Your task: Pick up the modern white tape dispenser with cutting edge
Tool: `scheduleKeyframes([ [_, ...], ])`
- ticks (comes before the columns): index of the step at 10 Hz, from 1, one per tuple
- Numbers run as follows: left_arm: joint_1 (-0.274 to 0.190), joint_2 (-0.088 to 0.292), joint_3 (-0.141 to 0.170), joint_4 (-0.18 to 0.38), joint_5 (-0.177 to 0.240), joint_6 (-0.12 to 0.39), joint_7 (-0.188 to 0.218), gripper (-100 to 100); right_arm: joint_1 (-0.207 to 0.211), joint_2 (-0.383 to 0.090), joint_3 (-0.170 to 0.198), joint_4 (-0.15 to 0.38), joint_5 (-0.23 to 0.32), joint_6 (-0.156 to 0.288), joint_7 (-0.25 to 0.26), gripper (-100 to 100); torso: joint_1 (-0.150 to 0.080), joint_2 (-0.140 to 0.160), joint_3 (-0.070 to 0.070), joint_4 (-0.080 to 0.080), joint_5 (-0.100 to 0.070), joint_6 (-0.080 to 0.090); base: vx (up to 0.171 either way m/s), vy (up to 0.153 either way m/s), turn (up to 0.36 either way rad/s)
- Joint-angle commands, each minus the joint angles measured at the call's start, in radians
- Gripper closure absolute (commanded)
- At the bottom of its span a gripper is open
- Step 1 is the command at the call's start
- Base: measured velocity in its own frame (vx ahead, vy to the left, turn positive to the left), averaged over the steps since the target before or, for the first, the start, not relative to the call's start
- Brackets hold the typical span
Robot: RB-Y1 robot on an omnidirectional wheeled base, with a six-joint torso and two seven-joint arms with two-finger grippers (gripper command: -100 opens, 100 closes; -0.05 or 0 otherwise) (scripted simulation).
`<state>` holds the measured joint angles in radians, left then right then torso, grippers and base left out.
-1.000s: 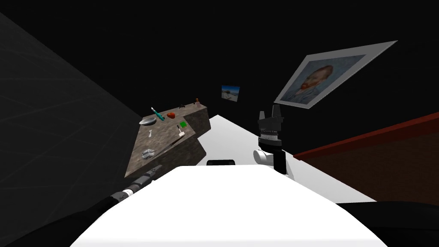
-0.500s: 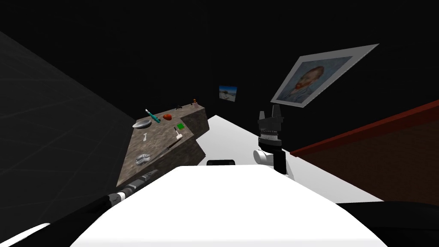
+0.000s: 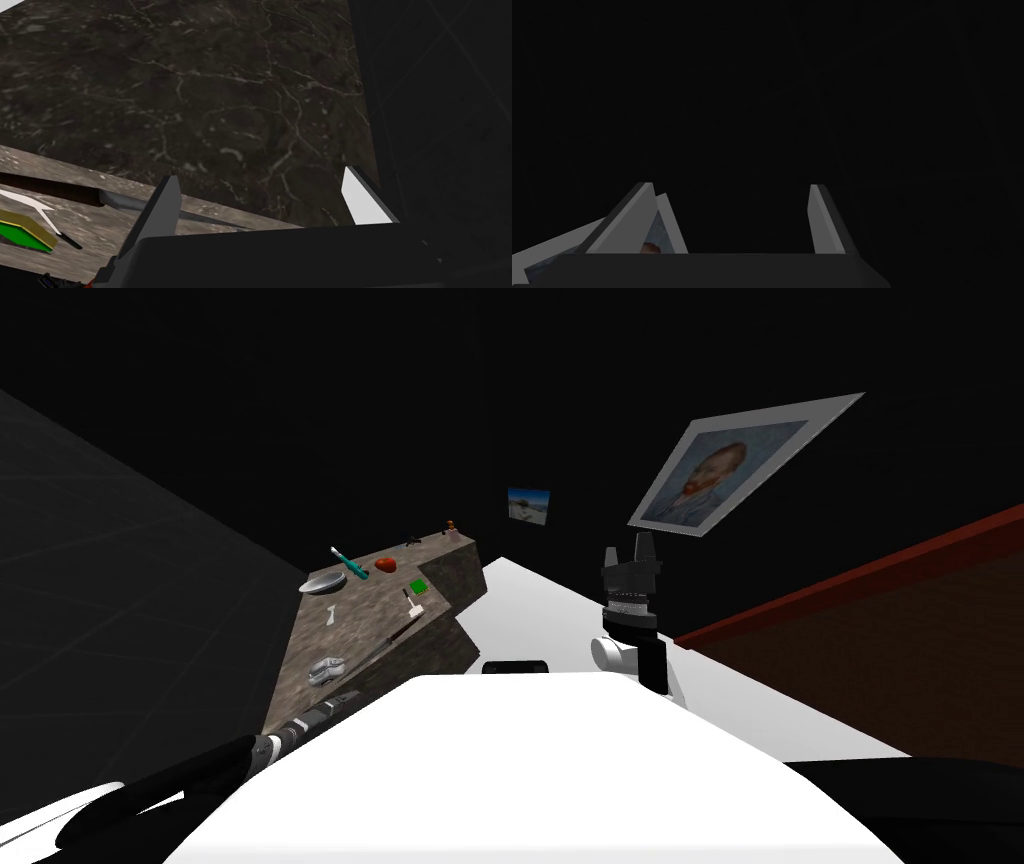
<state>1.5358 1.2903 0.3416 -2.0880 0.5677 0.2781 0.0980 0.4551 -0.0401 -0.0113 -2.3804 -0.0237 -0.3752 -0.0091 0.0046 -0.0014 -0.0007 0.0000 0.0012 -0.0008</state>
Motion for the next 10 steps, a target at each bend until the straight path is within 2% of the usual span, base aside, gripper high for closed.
scheduleKeyframes([
  [1,0.033,0.050,0.026,-0.001,0.010,0.038,-0.006,-100,0.000,0.000,0.000,0.000,0.000,0.000,0.000,0,0.000,0.000,0.000,0.000,0.000,0.000,0.052,0.086,-0.044],
  [3,0.062,0.108,0.056,-0.005,0.018,0.079,-0.013,-100,0.000,0.000,0.000,0.000,0.000,0.000,0.000,0,0.002,-0.001,-0.001,0.000,0.001,0.000,0.055,0.099,-0.023],
  [6,0.090,0.170,0.096,-0.008,0.022,0.127,-0.025,-100,0.000,0.000,0.000,0.000,0.000,0.000,0.000,0,0.004,-0.003,-0.002,-0.001,0.001,0.000,0.080,0.115,-0.007],
  [7,0.098,0.197,0.119,-0.007,0.022,0.150,-0.031,-100,0.000,0.000,0.000,0.000,0.000,0.000,0.000,0,0.004,-0.003,-0.002,-0.001,0.001,0.000,0.103,0.173,0.006],
  [9,0.099,0.214,0.139,-0.003,0.020,0.165,-0.035,-100,0.000,0.000,0.000,0.000,0.000,0.000,0.000,0,0.009,-0.005,-0.003,-0.001,0.002,0.000,0.117,0.195,-0.017],
  [10,0.101,0.206,0.132,-0.003,0.021,0.155,-0.036,-100,0.000,0.000,0.000,0.000,0.000,0.000,0.000,0,0.009,-0.005,-0.003,-0.001,0.002,0.000,0.019,0.050,-0.030],
])
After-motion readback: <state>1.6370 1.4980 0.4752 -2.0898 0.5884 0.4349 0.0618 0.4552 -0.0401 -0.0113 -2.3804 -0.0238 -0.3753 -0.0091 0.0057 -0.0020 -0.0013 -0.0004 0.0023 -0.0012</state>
